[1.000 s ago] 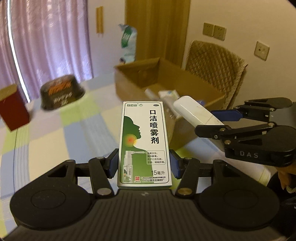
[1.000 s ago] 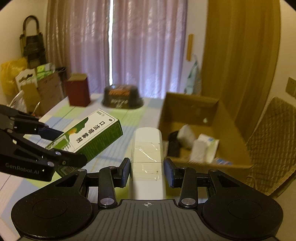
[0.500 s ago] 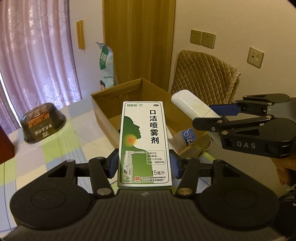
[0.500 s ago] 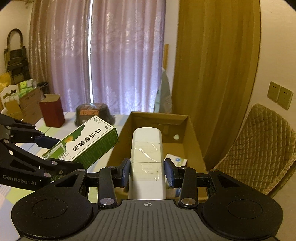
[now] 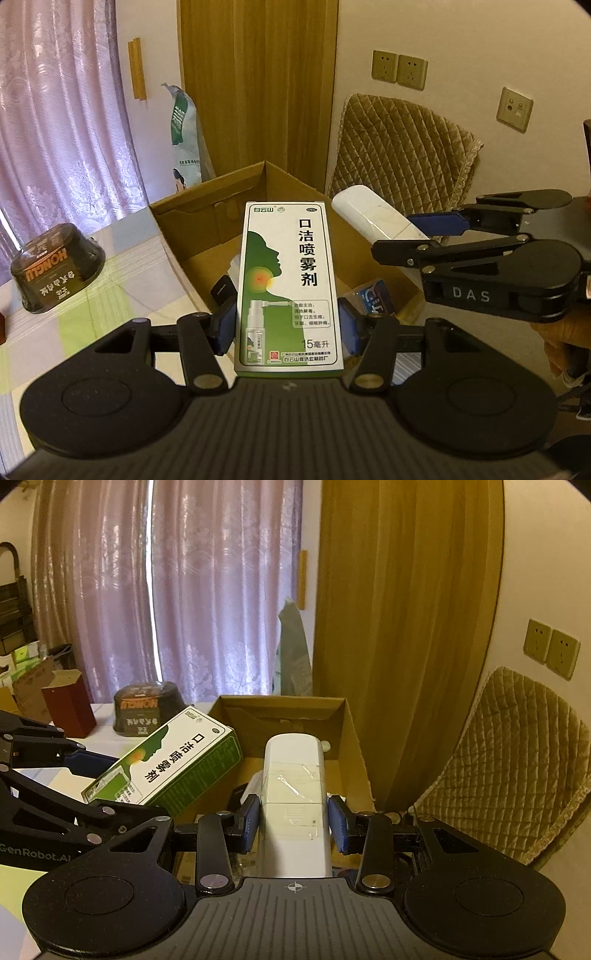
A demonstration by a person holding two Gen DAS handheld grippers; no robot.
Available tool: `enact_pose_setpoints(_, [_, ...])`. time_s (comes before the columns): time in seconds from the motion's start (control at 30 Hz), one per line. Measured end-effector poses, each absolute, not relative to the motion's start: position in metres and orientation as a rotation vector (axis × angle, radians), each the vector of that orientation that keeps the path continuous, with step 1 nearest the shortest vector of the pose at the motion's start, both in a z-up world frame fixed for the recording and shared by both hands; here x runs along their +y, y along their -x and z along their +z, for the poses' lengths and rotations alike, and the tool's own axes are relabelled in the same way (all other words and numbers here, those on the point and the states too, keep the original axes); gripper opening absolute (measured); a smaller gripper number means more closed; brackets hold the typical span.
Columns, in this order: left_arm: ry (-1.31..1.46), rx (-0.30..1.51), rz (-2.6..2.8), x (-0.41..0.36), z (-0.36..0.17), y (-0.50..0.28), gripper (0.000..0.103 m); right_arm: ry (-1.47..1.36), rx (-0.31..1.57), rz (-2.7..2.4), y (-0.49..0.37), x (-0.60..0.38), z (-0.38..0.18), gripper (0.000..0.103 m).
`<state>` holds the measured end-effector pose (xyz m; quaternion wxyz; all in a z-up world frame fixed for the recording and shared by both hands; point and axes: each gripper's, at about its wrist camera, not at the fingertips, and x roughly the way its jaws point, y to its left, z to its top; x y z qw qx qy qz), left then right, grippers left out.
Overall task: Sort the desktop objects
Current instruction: 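Carry the spray box and white remote with both grippers over the cardboard box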
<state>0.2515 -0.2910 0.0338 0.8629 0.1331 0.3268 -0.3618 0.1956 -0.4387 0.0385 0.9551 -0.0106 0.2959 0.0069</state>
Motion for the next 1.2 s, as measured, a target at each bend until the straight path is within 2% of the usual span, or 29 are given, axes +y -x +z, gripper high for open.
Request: enact_pose_setpoints(1.2, [-0.27,0.752,-0.743,-0.328,-0.004,-0.288,0.05,-0.045,0.668,-0.021,-0.253,-0.463,0.01,0.039])
